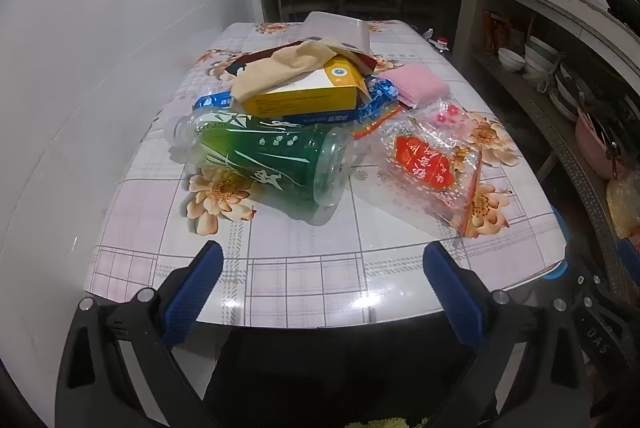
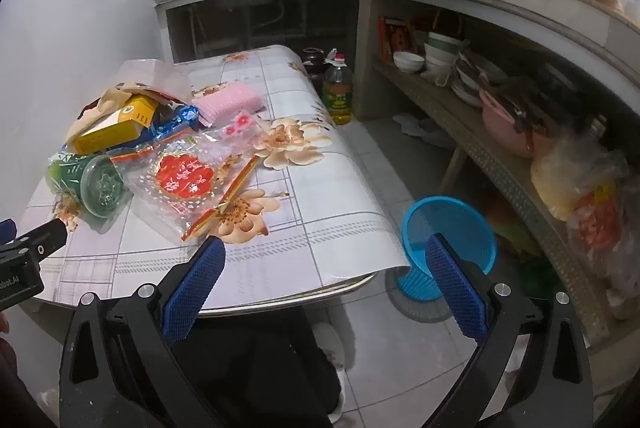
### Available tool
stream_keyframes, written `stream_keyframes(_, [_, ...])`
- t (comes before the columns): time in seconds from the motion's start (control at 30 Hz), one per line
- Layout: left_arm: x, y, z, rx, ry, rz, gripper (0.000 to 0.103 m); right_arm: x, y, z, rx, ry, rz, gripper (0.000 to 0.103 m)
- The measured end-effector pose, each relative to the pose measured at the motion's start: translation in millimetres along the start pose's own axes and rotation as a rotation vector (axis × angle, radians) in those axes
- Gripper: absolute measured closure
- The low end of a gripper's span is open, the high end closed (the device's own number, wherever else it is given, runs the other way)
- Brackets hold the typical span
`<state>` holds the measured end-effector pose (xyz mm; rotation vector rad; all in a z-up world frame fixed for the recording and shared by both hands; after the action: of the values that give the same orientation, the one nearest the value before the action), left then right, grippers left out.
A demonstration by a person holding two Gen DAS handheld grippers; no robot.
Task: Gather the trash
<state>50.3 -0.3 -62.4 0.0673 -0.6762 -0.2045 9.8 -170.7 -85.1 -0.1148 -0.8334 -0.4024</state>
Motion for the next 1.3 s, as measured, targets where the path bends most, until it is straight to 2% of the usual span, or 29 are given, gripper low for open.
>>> stream_keyframes(1.3, [-8.7, 5.2, -11.5, 0.014, 0.045, 0.013, 0.005, 5.3, -3.3, 5.1, 0.02, 0.005, -0.027, 0.007])
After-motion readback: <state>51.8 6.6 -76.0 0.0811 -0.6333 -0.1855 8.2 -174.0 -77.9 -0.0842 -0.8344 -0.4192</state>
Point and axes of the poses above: each gripper's, at about its wrist camera, not at the fingertips, and z roughly against the way its jaws point, y to its left, x to its top, the point moved 8 cm from there along -z, roughly the way its jaws point, and after that the axes turned 8 degrees about -z, right-handed, at the moved point
